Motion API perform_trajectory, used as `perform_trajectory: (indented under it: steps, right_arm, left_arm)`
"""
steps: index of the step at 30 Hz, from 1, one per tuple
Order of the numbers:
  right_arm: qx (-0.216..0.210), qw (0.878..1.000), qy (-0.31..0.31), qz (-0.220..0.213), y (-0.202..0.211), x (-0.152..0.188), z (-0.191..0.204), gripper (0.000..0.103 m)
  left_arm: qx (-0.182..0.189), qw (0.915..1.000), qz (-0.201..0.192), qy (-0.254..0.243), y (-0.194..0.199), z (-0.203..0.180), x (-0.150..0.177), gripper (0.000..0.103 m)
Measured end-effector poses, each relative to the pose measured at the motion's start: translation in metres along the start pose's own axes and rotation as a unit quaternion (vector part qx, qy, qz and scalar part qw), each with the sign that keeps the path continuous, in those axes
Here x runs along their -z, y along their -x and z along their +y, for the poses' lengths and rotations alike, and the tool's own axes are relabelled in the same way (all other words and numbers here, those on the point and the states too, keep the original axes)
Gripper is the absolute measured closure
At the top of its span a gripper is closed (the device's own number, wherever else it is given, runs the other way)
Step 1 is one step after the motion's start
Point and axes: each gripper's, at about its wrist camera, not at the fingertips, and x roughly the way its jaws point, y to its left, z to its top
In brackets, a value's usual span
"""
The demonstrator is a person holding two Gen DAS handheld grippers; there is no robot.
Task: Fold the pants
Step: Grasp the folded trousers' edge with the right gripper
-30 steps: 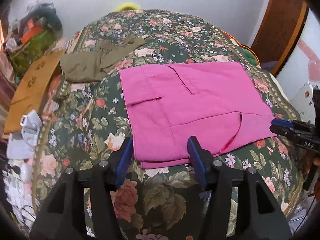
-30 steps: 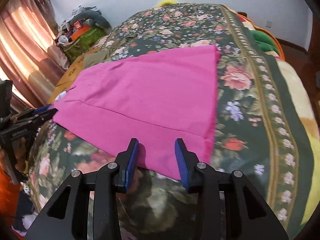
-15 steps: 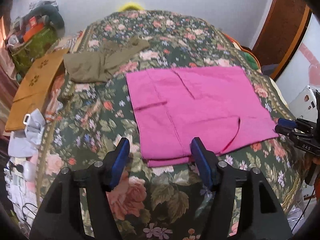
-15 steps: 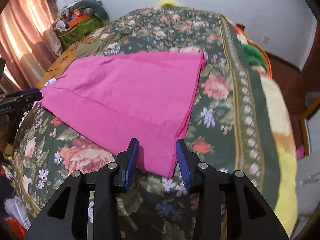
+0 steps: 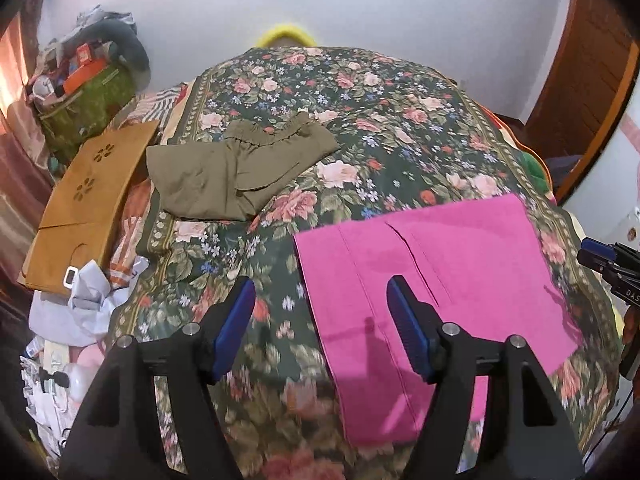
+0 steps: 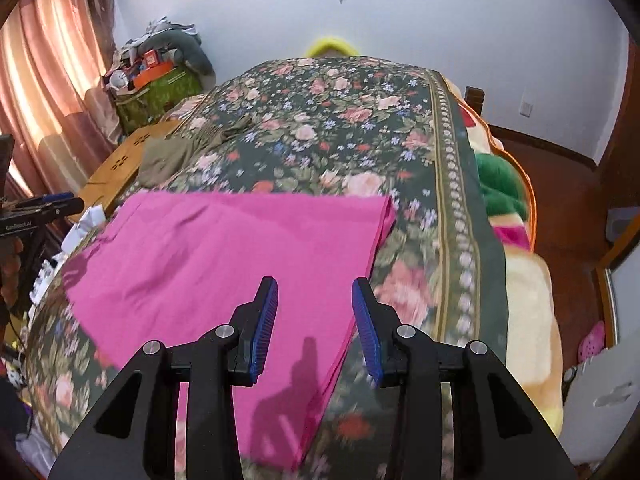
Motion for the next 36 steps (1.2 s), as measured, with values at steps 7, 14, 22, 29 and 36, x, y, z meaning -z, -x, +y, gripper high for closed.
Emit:
perform_trajectory:
  steps: [7,14,22,29,36]
  right_arm:
    - [0.007,1.000,-0.007,0.011,-0.033,-0.028,-0.019,0.068]
    - [0.034,0.999,-0.009,0.030,-0.081,-0.044,-0.040,0.068]
    - [0.011,0.998,-0.035,0.058,-0.123,-0.054,-0.054,0.068]
    - [-0.022,0.997,-0.028,0.066,-0.134,-0.054,-0.052,0.083]
    - [-0.001,0.999,-0.004,0.049,-0.133,-0.052,-0.046,0.098]
  left_arm:
    - [-0.002,0.9998,0.020,0.008,-0.037,0.006,-0.025,0.035]
    - [0.003,0.9986,0.048,0.024,-0.079,0.016,-0.038,0.031]
    - [0.034,0.9932,0.090,0.065,-0.116,0.027,-0.034,0.031]
    - [0.023,0.9952,0.090,0.029,-0.123,0.014,-0.026,0.031]
    - [-0.012,0.9969,0.078,0.000,-0.120,0.008,-0.024,0.031]
